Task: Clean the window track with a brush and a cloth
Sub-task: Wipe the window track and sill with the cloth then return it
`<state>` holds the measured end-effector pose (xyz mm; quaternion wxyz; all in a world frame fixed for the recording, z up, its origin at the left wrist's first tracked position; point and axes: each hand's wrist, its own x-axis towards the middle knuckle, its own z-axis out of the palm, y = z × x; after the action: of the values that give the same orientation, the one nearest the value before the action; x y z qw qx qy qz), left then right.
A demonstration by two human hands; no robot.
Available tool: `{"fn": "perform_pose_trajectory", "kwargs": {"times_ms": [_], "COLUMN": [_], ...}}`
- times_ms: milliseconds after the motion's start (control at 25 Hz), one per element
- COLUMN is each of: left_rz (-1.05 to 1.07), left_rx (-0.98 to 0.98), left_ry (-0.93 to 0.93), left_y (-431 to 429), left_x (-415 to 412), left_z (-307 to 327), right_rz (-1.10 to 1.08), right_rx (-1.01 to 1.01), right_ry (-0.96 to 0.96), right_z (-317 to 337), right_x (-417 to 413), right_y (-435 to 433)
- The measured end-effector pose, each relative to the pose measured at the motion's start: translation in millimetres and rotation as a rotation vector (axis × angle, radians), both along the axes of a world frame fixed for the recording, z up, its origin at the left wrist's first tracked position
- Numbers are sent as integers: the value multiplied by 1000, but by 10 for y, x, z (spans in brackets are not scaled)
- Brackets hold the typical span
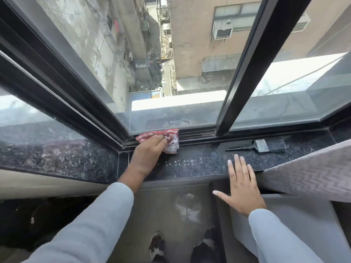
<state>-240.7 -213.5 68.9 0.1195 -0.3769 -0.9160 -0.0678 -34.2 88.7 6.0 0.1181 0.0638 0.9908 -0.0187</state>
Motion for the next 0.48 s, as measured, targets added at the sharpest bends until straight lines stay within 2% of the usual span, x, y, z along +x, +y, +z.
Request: {"fn": "perform_pose_trajectory", "kwargs": {"times_ms": [120,320,400,480], "left_rz": [342,778,724,562], "left_rx": [14,236,249,243], "left_ry": [-113,-343,-344,-310], "left_y": [-582,-214,-5,308], "left_x": [19,46,95,157], "left_z": [54,212,244,275], "right_rz": [2,-15,-23,-23], "right_rx": [6,-24,-30,-45], "right_ry": [-12,-16,-21,-27], "right_z": [15,45,47,59], "right_x": [-25,-27,-17,-14], "right_y": [-7,-36,-41,-55]}}
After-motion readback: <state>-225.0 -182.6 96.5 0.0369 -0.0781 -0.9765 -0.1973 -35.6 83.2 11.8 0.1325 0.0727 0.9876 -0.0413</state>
